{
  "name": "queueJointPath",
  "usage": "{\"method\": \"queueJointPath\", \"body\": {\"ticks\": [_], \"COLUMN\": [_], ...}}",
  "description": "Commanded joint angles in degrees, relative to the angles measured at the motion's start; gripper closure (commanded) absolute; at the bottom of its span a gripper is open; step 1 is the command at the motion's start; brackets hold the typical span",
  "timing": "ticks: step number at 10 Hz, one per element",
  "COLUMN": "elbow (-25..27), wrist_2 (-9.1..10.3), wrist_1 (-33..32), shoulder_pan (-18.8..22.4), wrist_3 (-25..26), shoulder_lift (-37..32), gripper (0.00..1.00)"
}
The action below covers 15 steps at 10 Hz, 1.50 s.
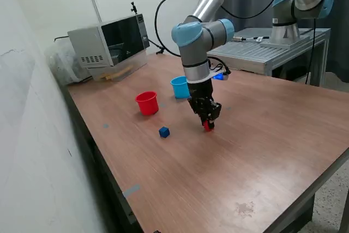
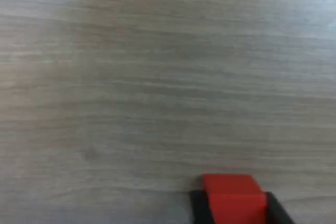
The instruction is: Place red objects in the red bin, and blue objects in the blue bin.
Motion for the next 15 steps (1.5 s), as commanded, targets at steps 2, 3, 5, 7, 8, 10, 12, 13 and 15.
{"method": "queueJointPath", "body": {"ticks": [2,3,5,7,8,10,12,13,15], "elbow": [-1.8,-2.5,-4.6,-5.9,-6.0,-6.3,-6.4,-6.4,-5.8], "wrist_2": [-0.48,-0.39,-0.39,-0.39,-0.04,-0.04,0.48,0.75,0.93], "wrist_1": [2.5,3.4,6.6,8.7,8.9,10.2,10.0,9.4,7.3], "shoulder_pan": [-0.1,-0.1,-3.9,-8.1,-10.2,-13.7,-16.8,-18.1,-19.6], "wrist_3": [0.9,0.9,0.9,0.9,0.9,0.7,0.3,0.2,0.2], "shoulder_lift": [-0.8,-2.3,-6.4,-8.4,-9.0,-9.1,-9.0,-8.9,-8.5], "gripper": [1.00,1.00,1.00,1.00,1.00,1.00,1.00,1.00,1.00]}}
